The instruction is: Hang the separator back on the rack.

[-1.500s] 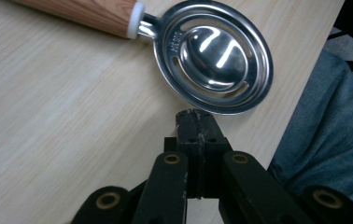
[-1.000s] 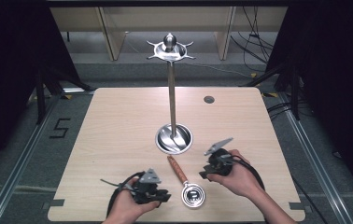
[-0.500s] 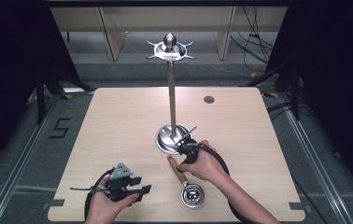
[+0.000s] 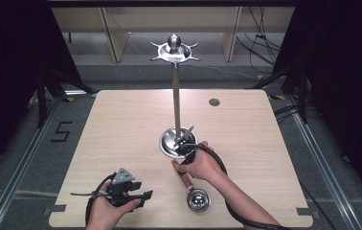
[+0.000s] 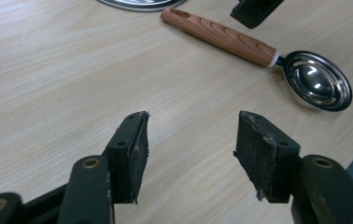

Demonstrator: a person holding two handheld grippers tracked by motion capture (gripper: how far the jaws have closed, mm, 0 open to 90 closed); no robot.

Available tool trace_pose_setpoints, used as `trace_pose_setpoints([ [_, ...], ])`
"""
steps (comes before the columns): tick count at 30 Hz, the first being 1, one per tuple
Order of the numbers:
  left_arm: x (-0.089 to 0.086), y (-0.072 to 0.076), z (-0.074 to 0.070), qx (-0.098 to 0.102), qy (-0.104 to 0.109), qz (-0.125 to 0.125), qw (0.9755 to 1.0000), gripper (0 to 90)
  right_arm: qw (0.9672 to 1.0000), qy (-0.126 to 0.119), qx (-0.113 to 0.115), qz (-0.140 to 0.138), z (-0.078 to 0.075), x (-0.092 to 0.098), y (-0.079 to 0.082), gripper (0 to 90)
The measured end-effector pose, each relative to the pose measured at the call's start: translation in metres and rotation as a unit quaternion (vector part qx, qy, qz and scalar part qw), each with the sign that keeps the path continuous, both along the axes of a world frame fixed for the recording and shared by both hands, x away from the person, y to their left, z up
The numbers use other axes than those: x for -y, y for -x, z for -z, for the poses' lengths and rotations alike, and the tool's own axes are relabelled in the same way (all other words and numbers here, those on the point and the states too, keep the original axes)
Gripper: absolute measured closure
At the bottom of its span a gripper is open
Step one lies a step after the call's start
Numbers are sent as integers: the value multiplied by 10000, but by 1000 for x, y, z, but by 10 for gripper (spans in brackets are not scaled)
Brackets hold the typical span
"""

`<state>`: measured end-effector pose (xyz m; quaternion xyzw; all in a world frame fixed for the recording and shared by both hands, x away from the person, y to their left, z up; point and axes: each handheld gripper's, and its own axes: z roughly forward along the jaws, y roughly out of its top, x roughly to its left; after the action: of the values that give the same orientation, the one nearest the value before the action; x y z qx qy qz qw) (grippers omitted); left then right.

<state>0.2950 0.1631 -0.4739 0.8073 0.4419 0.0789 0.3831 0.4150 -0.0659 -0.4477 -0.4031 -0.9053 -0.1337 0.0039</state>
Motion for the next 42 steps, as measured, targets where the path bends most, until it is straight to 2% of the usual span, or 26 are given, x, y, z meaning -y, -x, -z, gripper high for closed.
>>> trace_pose_setpoints([
  [2, 1, 0, -1, 28, -25, -80, 10000, 431, 10000, 34, -34, -38, 0, -3, -2, 540],
  [4, 0, 0, -2, 8, -39, 16, 10000, 429, 10000, 59, -74, -3, 1, -5, -3, 545],
  [5, 2, -1, 1, 30, 26, -27, 10000, 430, 9990, 276, -301, 166, 1, -11, -2, 547],
  [6, 2, -1, 1, 23, 11, -26, 10000, 430, 9991, 286, -282, 106, 2, -12, -3, 549],
  [8, 1, -1, 2, 11, 37, -10, 10000, 430, 9987, 324, -340, 221, 4, -15, -3, 558],
  [9, 0, -1, 1, -25, 23, 75, 10000, 429, 9986, 326, -347, 224, 5, -17, -4, 564],
  [11, 1, -1, 2, 11, 33, -19, 10000, 428, 9980, 422, -395, 263, 8, -19, -3, 579],
  [13, 0, 0, 1, 18, 36, 22, 10000, 428, 9968, 500, -486, 392, 10, -22, -2, 587],
  [15, 0, 0, 1, 24, 42, 26, 10000, 426, 9976, 499, -441, 204, 15, -21, -4, 586],
  [16, 0, 0, 1, 24, 42, 26, 10000, 426, 9976, 499, -441, 204, 15, -21, -4, 586],
  [17, 1, -1, 1, 13, 42, 1, 10000, 425, 9971, 613, -436, 104, 21, -20, -4, 586],
  [19, 2, -1, 2, 20, 49, -8, 10000, 425, 9971, 559, -506, 91, 24, -19, -4, 590],
  [21, 1, -1, 2, 3, 4, 1, 10000, 425, 9968, 613, -513, 98, 25, -19, -5, 592],
  [27, 2, -1, 3, -7, -22, 15, 10000, 425, 9965, 597, -537, 244, 30, -17, -5, 634],
  [30, 2, -1, 3, -9, -30, 53, 10000, 426, 9960, 680, -567, 85, 30, -17, -6, 644],
  [33, 2, -1, 3, 3, -42, 60, 10000, 426, 9958, 744, -523, 91, 31, -18, -6, 666],
  [35, 2, -1, 3, 1, -41, 76, 10000, 426, 9957, 650, -655, 86, 31, -18, -6, 684],
  [38, 2, -1, 3, 2, -42, 79, 10000, 427, 9952, 755, -624, 92, 30, -18, -4, 685],
  [39, 2, -1, 3, 13, -50, 61, 10000, 427, 9954, 750, -601, -10, 30, -16, -5, 686],
  [40, 2, -1, 3, 3, -42, 87, 10000, 427, 9959, 700, -570, 92, 29, -17, -3, 686],
  [42, 2, -1, 3, 3, -25, 81, 10000, 427, 9965, 624, -555, 68, 28, -16, -2, 686],
])
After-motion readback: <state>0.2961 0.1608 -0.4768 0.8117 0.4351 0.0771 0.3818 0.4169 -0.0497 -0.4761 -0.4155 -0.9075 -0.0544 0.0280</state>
